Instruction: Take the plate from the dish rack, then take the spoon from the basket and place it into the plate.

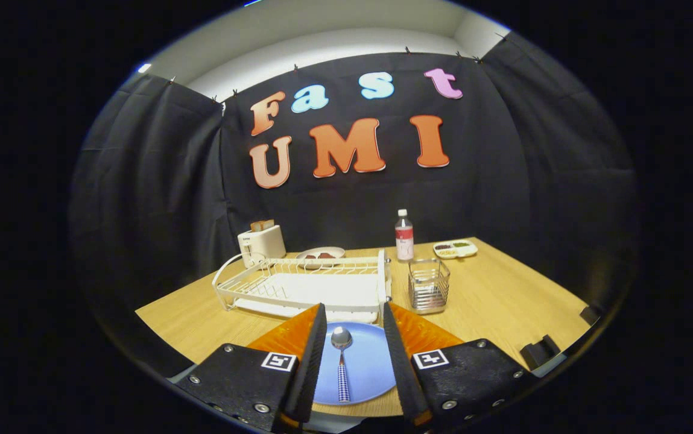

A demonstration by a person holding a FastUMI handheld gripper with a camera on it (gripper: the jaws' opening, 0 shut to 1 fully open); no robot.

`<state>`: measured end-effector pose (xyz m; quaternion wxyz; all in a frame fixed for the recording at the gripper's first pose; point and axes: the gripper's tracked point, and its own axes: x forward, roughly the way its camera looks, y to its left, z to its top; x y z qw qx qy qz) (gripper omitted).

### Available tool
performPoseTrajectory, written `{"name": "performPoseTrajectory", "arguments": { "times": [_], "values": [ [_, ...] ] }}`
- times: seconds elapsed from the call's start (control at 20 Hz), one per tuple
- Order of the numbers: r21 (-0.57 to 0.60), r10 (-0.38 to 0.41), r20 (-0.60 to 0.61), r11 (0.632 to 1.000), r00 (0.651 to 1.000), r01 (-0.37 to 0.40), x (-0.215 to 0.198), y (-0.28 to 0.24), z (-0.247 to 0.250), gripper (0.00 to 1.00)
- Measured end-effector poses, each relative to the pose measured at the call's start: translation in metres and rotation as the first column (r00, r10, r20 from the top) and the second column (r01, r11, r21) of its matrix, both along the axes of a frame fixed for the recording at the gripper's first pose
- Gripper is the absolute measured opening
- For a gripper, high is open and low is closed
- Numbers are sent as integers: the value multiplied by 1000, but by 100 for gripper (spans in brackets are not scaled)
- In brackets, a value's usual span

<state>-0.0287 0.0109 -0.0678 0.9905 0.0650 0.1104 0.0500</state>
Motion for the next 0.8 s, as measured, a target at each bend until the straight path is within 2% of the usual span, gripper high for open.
{"name": "performPoseTrajectory", "arguments": {
  "times": [0.25,0.35,0.5,0.8],
  "values": [
    [3,-15,138,1000,990,15,-8,7,77,75],
    [16,-7,196,1000,981,4,-12,12,107,78],
    [-24,-6,200,1000,980,11,-17,9,129,83],
    [40,27,207,999,978,-36,-37,21,156,88]
  ]
}}
